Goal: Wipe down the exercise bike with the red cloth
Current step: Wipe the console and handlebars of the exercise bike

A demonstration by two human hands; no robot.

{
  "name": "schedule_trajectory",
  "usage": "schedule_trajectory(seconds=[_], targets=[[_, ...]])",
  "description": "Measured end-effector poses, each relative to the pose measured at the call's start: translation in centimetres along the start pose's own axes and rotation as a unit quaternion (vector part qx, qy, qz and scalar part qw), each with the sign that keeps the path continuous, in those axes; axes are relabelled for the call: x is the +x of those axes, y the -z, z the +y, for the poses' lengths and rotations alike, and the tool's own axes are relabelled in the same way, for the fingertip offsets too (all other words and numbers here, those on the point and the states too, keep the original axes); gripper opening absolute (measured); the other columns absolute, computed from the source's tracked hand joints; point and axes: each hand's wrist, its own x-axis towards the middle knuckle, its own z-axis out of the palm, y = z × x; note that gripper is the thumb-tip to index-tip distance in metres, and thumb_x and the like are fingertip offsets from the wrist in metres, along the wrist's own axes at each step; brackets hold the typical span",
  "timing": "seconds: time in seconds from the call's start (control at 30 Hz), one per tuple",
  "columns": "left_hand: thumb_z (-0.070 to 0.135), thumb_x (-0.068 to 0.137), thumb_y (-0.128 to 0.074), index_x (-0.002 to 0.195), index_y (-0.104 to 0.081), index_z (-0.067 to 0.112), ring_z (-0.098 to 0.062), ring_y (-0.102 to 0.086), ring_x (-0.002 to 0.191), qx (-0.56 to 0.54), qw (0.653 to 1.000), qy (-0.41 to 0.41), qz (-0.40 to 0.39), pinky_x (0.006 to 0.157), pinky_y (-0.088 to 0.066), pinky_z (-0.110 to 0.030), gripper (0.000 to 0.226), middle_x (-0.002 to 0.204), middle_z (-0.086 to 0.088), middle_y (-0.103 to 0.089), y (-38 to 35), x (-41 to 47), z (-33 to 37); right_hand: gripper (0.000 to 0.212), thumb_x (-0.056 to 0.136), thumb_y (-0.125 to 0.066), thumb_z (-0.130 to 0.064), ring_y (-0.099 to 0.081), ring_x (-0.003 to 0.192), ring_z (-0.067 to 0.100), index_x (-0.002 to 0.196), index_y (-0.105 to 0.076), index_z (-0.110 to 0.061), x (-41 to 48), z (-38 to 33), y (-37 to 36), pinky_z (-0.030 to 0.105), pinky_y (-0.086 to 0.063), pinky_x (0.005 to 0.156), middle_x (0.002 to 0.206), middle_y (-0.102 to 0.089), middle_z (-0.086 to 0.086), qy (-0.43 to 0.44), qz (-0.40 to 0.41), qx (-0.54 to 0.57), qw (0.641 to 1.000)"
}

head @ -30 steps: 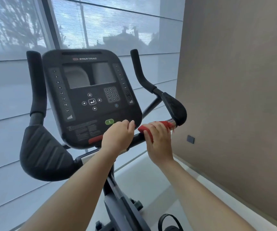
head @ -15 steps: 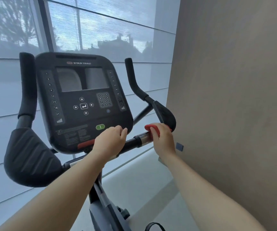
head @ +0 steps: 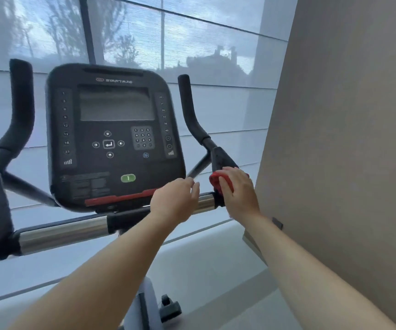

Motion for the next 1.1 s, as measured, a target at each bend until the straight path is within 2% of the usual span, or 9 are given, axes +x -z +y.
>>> schedule_trajectory(seconds=[0.17, 0.23, 0.33, 0.53, 0.67, 0.7, 0.83, 1.0, 1.1], targets=[[0.042, 0.095, -0.026, 0.078, -0.051, 0.023, -0.021, -0.050, 0.070, 0.073, 0.992, 0.051, 0.091, 0.054, -0.030, -0.031, 0.037, 0.077, 0.004, -0.052, -1.2, 0.6, 0.4, 0.029, 0.097, -0.044, -0.026, -0.044, 0.124, 0.024, 0.119, -0.060, -0.015, 2.2, 1.7, 0.8, 0.045, -0.032, 0.106, 0.129, -0.057, 0.005, 0.028, -0.046, 0.044, 0.998], [0.042, 0.096, -0.024, 0.076, -0.052, 0.022, -0.022, -0.053, 0.072, 0.105, 0.990, 0.052, 0.084, 0.051, -0.028, -0.031, 0.039, 0.075, 0.004, -0.052, -1.4, 0.3, 0.7, 0.031, 0.096, -0.047, -0.026, -0.038, 0.132, 0.025, 0.124, -0.058, -0.017, 0.4, 1.8, 0.9, 0.047, -0.025, 0.110, 0.135, -0.054, 0.003, 0.058, -0.051, 0.046, 0.996], [0.041, 0.097, -0.023, 0.080, -0.054, 0.020, -0.025, -0.058, 0.084, 0.118, 0.989, 0.077, 0.042, 0.060, -0.038, -0.034, 0.041, 0.082, 0.001, -0.057, -1.5, 0.2, 0.8, 0.035, 0.095, -0.050, -0.028, -0.031, 0.137, 0.025, 0.129, -0.054, -0.018, -0.2, 2.7, 1.7, 0.048, -0.019, 0.112, 0.140, -0.048, 0.001, 0.097, -0.100, 0.051, 0.989], [0.041, 0.096, -0.023, 0.080, -0.055, 0.022, -0.023, -0.057, 0.083, 0.119, 0.988, 0.094, 0.038, 0.063, -0.039, -0.034, 0.040, 0.084, 0.003, -0.058, -1.3, 0.4, 1.1, 0.020, 0.093, -0.053, -0.019, -0.046, 0.124, 0.026, 0.106, -0.068, -0.022, 1.9, 2.9, 1.7, 0.049, -0.027, 0.106, 0.122, -0.062, -0.001, 0.100, -0.071, 0.100, 0.987], [0.038, 0.094, -0.025, 0.082, -0.057, 0.024, -0.020, -0.054, 0.080, 0.109, 0.988, 0.101, 0.050, 0.061, -0.037, -0.032, 0.037, 0.081, 0.006, -0.055, -1.2, 0.5, 1.1, 0.018, 0.092, -0.053, -0.014, -0.056, 0.107, 0.018, 0.099, -0.070, -0.019, 4.0, 2.7, 2.0, 0.026, -0.038, 0.097, 0.112, -0.066, -0.002, 0.065, -0.017, 0.187, 0.980], [0.038, 0.094, -0.025, 0.081, -0.056, 0.024, -0.020, -0.054, 0.078, 0.108, 0.987, 0.100, 0.059, 0.059, -0.035, -0.032, 0.036, 0.080, 0.006, -0.054, -1.2, 0.5, 1.0, 0.019, 0.093, -0.053, -0.016, -0.055, 0.110, 0.018, 0.101, -0.069, -0.021, 4.3, 2.8, 2.0, 0.025, -0.036, 0.097, 0.113, -0.066, -0.003, 0.073, -0.024, 0.174, 0.982], [0.035, 0.094, -0.026, 0.081, -0.056, 0.023, -0.021, -0.054, 0.078, 0.107, 0.987, 0.099, 0.075, 0.058, -0.034, -0.032, 0.035, 0.080, 0.005, -0.054, -1.3, 0.7, 0.8, 0.021, 0.093, -0.051, -0.025, -0.045, 0.126, 0.021, 0.107, -0.066, -0.030, 3.7, 3.1, 1.5, 0.047, -0.026, 0.107, 0.123, -0.062, -0.011, 0.122, -0.095, 0.067, 0.986], [0.033, 0.095, -0.026, 0.084, -0.058, 0.022, -0.022, -0.055, 0.081, 0.098, 0.986, 0.113, 0.079, 0.061, -0.036, -0.032, 0.035, 0.084, 0.003, -0.056, -1.3, 0.7, 1.0, 0.033, 0.093, -0.049, -0.029, -0.043, 0.130, 0.022, 0.123, -0.060, -0.021, 0.6, 4.1, 2.0, 0.044, -0.027, 0.109, 0.130, -0.058, -0.005, 0.177, -0.099, 0.078, 0.976], [0.034, 0.096, -0.026, 0.087, -0.059, 0.022, -0.022, -0.055, 0.082, 0.099, 0.985, 0.118, 0.081, 0.062, -0.036, -0.032, 0.037, 0.087, 0.003, -0.058, -1.2, 0.8, 1.1, 0.030, 0.094, -0.052, -0.028, -0.042, 0.131, 0.022, 0.122, -0.061, -0.020, 1.5, 4.2, 2.0, 0.047, -0.026, 0.109, 0.129, -0.058, -0.004, 0.175, -0.125, 0.069, 0.974]])
